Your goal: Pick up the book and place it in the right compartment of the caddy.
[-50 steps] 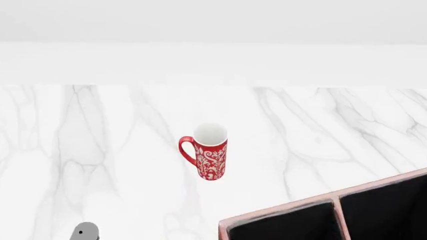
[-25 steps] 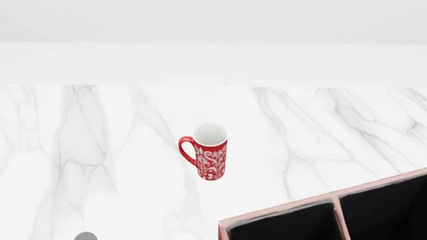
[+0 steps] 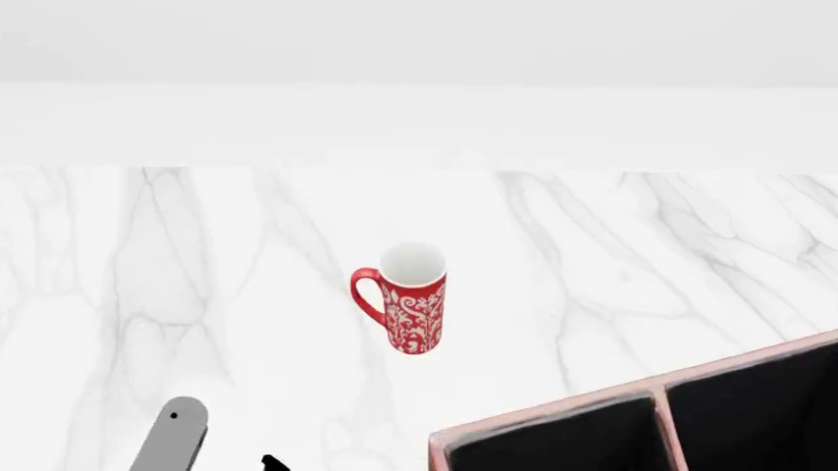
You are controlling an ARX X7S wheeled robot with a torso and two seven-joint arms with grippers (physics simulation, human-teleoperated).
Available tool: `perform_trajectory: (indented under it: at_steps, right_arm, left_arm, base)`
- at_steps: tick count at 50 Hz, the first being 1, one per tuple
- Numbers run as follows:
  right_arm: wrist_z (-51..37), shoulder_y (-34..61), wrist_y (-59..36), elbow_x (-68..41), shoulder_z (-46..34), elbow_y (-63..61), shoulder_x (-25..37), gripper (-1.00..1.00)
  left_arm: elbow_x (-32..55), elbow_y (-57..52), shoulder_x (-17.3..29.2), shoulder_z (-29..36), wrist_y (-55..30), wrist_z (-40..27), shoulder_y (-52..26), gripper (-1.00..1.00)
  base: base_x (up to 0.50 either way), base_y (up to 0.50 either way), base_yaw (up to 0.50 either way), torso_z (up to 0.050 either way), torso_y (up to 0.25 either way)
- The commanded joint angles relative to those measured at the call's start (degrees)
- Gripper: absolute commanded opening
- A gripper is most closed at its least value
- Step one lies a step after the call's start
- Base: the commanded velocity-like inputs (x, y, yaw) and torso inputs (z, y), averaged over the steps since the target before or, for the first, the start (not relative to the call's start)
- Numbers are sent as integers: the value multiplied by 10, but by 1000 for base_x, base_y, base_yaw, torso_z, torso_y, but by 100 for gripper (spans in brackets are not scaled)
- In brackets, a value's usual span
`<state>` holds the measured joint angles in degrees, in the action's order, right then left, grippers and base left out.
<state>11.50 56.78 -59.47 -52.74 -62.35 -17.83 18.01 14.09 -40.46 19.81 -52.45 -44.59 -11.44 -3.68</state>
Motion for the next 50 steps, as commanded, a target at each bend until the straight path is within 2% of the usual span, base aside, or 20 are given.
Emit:
perform_trajectory:
  at_steps: [1, 9, 13, 25, 43, 50]
  right_arm:
    - [-49, 21, -25, -27, 50, -24, -4, -100]
    - [-91, 49, -55, -59, 93, -20, -14, -100]
    - [-143, 96, -110, -134, 157, -25, -27, -100]
    - [-243, 190, -181, -251, 246, 13, -44, -100]
    - [-250, 288, -162, -207, 294, 139, 13, -100]
    - [-277, 307, -159, -208, 329, 192, 41, -100]
  left_arm:
    - [1, 1, -1, 3, 1, -1, 0, 100]
    - [1, 0, 2, 3, -1, -2, -1, 100]
    - [0, 2, 2, 8, 1, -3, -2, 100]
    - [0, 5, 2, 12, 4, -4, -1, 100]
    - [0, 6, 4, 15, 2, -7, -2, 100]
    - [-1, 11, 4, 17, 5, -7, -2, 100]
  base:
    - [0, 0, 0, 0, 0]
    - [0, 0, 0, 0, 0]
    - [0, 0, 0, 0, 0]
    - [0, 0, 0, 0, 0]
    - [0, 0, 0, 0, 1]
    - [0, 0, 0, 0, 1]
